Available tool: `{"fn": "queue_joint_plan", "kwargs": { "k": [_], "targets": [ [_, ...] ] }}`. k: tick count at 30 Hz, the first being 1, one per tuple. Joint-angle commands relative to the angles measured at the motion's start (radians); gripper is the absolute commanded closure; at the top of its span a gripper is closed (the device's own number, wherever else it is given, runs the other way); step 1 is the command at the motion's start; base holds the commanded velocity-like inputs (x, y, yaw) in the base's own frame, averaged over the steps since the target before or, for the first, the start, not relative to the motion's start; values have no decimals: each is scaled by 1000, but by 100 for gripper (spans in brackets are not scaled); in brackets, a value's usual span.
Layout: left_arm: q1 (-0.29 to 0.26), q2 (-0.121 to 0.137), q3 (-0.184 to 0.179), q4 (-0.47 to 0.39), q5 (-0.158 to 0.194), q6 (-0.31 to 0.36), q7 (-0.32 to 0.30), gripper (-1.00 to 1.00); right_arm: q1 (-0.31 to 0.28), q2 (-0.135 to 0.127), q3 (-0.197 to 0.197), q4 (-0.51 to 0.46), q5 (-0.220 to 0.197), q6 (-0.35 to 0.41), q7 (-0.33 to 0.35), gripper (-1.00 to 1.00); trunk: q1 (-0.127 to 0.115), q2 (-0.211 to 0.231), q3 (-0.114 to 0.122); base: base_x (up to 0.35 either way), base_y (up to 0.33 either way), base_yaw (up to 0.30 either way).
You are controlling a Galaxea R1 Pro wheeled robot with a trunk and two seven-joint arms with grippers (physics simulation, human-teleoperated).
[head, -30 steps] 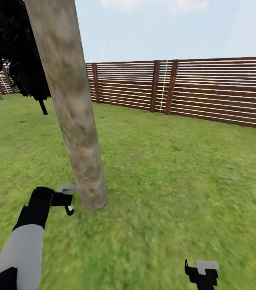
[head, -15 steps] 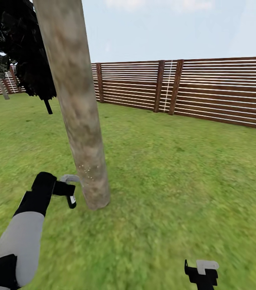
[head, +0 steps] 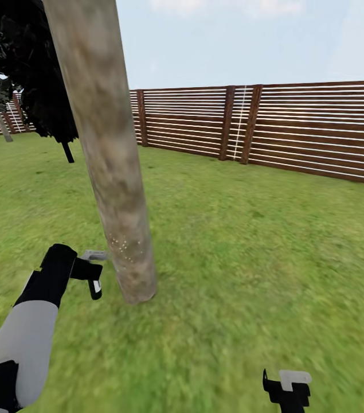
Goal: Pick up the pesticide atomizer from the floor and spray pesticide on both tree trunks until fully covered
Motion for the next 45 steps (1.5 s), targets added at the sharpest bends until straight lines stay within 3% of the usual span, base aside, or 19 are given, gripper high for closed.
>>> {"fn": "queue_joint_plan", "kwargs": {
  "k": [1,4,7,9,13,15,16,23,34,45],
  "targets": [
    [29,0,4,3,-7,-1,-10,100,-1,0,-6,2,11,-3,-5,-100,0,0,-1,333,134,0],
    [87,0,8,18,-8,-71,-4,100,-1,0,-6,3,12,-3,-5,-100,0,0,-1,323,139,0],
    [105,-1,10,107,-10,-116,1,100,0,0,-6,3,12,-3,-5,-100,0,0,-1,205,110,0],
    [106,-1,14,117,-10,-128,2,100,0,1,-6,3,12,-3,-4,-100,0,0,-1,49,30,0],
    [105,-3,16,89,0,-132,3,100,0,1,-6,3,12,-3,-4,-100,0,0,-1,7,5,0],
    [105,-3,14,65,54,-132,5,100,0,1,-6,3,12,-3,-4,-100,0,0,-1,-102,-96,0],
    [105,1,10,69,62,-134,5,100,0,1,-6,3,12,-3,-5,-100,0,0,-1,-142,-226,0],
    [108,0,9,77,66,-136,61,100,0,1,-6,3,12,-3,-5,-100,0,0,-1,-43,-259,45],
    [108,-3,13,68,69,-135,64,100,0,1,-6,2,12,-3,-5,-100,0,0,-1,-67,-270,252],
    [94,-4,12,60,67,-129,65,100,0,0,-6,1,12,-3,-5,-100,0,0,-1,-86,-266,11]
  ]
}}
